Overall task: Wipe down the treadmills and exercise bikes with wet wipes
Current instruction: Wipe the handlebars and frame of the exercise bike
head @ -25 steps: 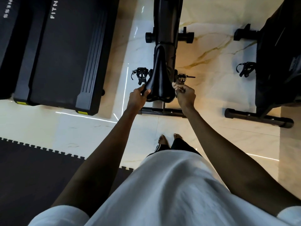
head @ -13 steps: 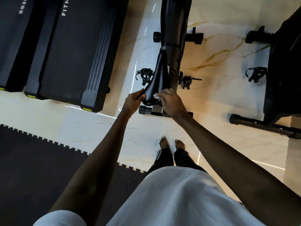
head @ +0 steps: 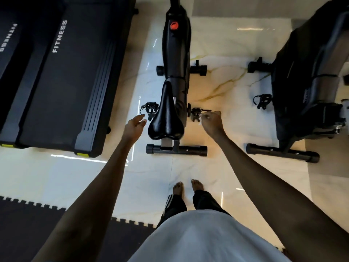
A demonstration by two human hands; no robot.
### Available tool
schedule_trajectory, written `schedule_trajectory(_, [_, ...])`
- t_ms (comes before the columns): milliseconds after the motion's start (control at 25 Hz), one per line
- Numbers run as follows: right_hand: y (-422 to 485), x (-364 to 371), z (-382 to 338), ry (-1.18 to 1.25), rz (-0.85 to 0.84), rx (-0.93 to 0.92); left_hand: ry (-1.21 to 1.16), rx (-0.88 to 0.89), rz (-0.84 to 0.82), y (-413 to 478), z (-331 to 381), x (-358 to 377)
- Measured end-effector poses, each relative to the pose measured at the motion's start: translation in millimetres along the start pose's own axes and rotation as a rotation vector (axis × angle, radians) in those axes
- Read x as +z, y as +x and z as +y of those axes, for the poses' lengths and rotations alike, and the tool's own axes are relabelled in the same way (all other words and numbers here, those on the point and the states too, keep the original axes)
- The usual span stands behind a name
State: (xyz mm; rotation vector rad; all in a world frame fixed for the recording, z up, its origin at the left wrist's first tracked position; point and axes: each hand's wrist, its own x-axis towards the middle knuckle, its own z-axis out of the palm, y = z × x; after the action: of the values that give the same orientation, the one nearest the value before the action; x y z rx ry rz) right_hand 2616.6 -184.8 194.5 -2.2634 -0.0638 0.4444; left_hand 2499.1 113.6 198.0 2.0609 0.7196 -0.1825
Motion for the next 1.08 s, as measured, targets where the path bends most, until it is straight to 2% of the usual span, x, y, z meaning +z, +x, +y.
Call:
schedule_trajectory(160, [21,-74,-8,-0.052,0.151,0.052,0.009,0.098,-0.022,37,36,-23])
schedule_trajectory(560, [25,-302,-79,-0.022,0.449,0.043,0.083,0.567,-0.135,93,275,-39])
schedule_trajectory(720, [10,-375,-112,-0.012,0.566,0.0,0.07,0.678,-0.138,50,392,-50])
schedule_trajectory(920, [-25,-454,-135,-0.171,0.66,-0.028,0.145,0.815,-0.155,36,480,-59])
schedule_trajectory(1080, [-49,-508,-138,-0.2,0.732,-0.007,0.166,0.873,-0.174,30,534,-51])
